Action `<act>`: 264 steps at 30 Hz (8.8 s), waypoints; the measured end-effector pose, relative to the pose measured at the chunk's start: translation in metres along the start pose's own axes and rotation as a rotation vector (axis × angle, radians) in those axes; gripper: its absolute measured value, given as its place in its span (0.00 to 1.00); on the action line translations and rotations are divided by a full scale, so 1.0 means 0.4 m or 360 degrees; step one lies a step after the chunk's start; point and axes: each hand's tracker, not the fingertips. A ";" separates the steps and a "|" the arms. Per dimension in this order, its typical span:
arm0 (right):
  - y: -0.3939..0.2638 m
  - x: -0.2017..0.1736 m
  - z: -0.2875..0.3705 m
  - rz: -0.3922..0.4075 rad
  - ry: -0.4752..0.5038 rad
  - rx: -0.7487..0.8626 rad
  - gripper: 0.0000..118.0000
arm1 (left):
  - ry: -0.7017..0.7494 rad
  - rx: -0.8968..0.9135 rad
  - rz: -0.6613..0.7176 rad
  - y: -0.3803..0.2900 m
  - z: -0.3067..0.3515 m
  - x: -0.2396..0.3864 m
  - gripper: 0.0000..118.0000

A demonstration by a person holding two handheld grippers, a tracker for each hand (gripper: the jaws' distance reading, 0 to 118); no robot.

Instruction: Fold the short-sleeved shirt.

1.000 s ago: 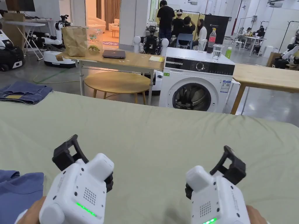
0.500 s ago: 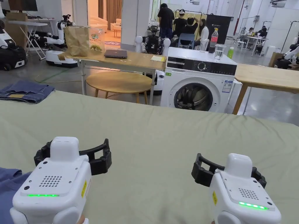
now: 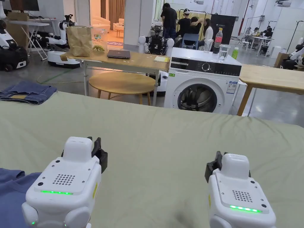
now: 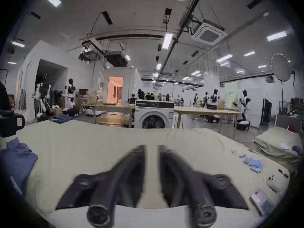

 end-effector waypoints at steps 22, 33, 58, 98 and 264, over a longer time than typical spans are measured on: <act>0.044 -0.284 0.069 0.0028 0.0436 0.0017 0.00 | 0.0406 -0.0248 -0.0021 0.036 0.164 -0.328 0.00; -0.019 -0.464 0.122 0.0089 0.0689 -0.0088 0.00 | 0.0337 -0.0850 0.0232 -0.019 0.185 -0.560 0.01; -0.095 -0.350 0.058 0.0162 0.0538 -0.0292 0.00 | 0.0234 -0.1470 0.0078 -0.256 -0.071 -0.445 0.07; 0.041 0.095 0.085 0.0056 0.0089 -0.0123 0.00 | -0.0657 -0.0552 0.0052 0.395 -0.153 0.100 0.04; 0.847 0.359 -0.371 0.0046 0.0012 -0.0099 0.01 | -0.0045 -0.0450 0.0042 0.846 -0.365 -0.306 0.00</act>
